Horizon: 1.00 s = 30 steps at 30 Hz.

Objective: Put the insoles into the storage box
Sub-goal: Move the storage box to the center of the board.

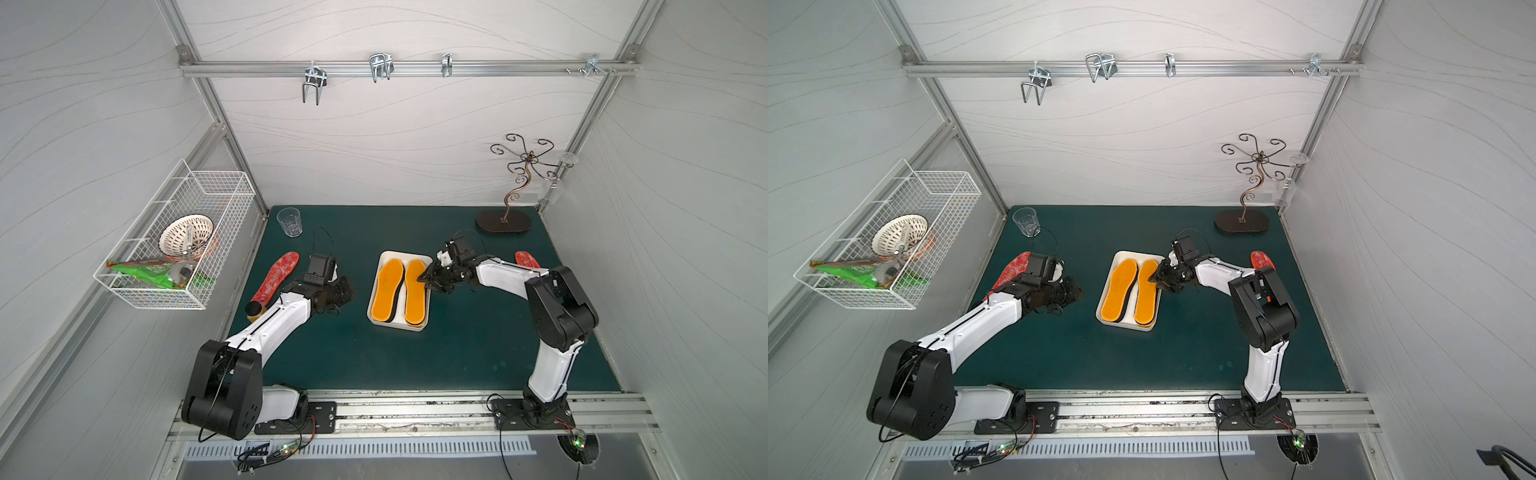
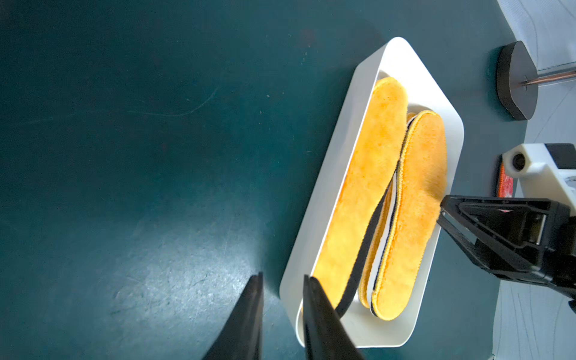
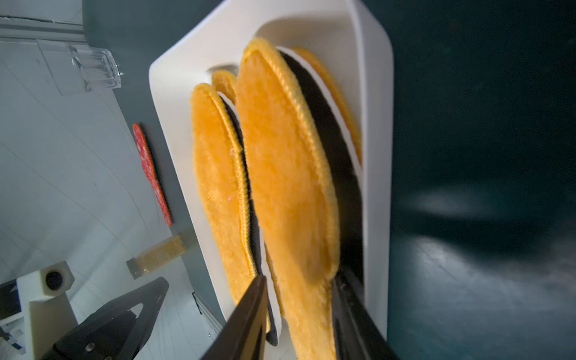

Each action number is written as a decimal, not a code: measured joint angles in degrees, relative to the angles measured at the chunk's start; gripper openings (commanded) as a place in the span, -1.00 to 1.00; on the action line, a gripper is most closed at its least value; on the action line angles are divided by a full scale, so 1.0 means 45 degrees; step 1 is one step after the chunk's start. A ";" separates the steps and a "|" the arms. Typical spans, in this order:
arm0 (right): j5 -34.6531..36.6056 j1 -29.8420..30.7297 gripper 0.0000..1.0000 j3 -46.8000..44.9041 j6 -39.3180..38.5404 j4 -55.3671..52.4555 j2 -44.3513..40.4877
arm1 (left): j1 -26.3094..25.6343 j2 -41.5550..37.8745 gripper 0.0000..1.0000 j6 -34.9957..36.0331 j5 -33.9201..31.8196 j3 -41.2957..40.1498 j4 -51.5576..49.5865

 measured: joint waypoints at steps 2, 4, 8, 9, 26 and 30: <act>0.0044 -0.0155 -0.19 0.0296 -0.0573 -0.0520 0.0034 | 0.0000 0.0034 -0.46 0.0000 0.0000 -0.0024 0.0005; 0.0117 -0.0253 -0.18 0.0578 -0.1098 -0.0971 0.0039 | 0.0000 0.0063 -0.45 0.0000 0.0024 -0.0029 0.0010; 0.0661 -0.0291 -0.16 0.1341 -0.2361 -0.2089 0.0039 | 0.0000 0.0097 -0.45 -0.0005 0.0053 -0.0029 0.0019; 0.0850 -0.0291 -0.16 0.1545 -0.2667 -0.2361 0.0039 | 0.0000 0.0107 -0.45 -0.0005 0.0058 -0.0029 0.0024; 0.3434 0.0738 -0.62 0.0476 -0.4634 -0.3997 -0.2812 | -0.0257 0.2336 -0.66 0.0053 0.0379 0.0588 0.0631; 0.3648 -0.0155 -0.61 -0.0024 -0.4571 -0.4085 -0.3633 | -0.0850 0.3322 -0.68 0.0194 0.0160 0.1384 0.0641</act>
